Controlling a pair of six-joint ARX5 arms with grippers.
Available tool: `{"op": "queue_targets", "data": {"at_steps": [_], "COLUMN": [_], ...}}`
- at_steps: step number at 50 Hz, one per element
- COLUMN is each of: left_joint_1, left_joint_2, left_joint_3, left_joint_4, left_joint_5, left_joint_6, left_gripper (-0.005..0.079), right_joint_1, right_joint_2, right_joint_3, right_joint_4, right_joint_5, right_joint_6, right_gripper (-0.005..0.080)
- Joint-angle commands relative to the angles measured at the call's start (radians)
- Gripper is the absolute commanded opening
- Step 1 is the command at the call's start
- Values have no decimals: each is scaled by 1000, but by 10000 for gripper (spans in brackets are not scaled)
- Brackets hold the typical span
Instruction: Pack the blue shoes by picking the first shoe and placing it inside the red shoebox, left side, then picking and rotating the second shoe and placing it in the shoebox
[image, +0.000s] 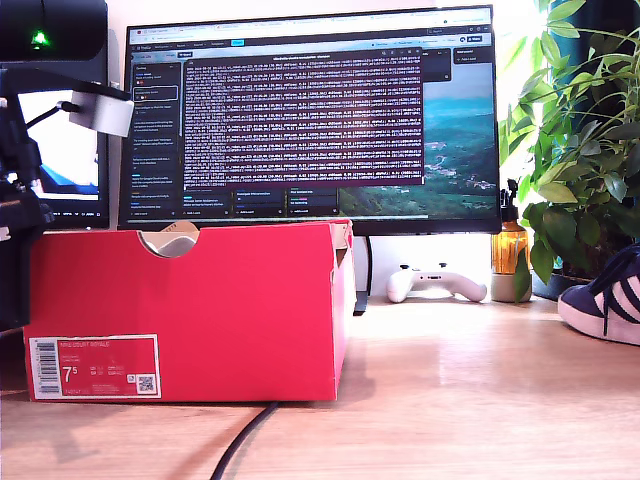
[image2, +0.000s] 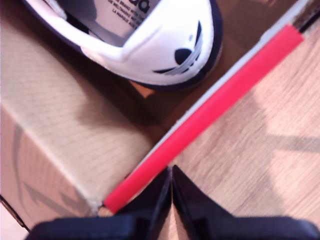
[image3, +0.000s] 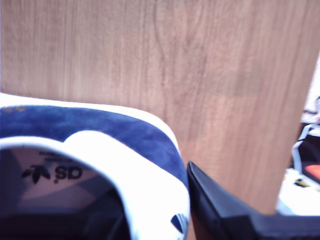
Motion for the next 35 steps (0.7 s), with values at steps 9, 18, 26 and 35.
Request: {"op": "queue_targets", "data": {"at_steps": [9, 18, 26, 35], "left_joint_1": [-4, -4, -4, -4], "left_joint_2": [9, 9, 9, 9], "left_joint_3": [0, 0, 0, 0], "left_joint_4": [8, 8, 8, 8], "left_joint_5": [3, 3, 4, 4], "left_joint_6": [-6, -6, -6, -6], "left_gripper": [-16, -16, -16, -16], "right_joint_1": [5, 5, 5, 15], "right_joint_2": [0, 0, 0, 0], "right_joint_3": [186, 302, 422, 531], "right_joint_4": [7, -11, -32, 42], "right_joint_5": [-4, -28, -183, -374], "right_joint_6": [-364, -748, -1048, -1266], "right_gripper": [-13, -13, -13, -13]}}
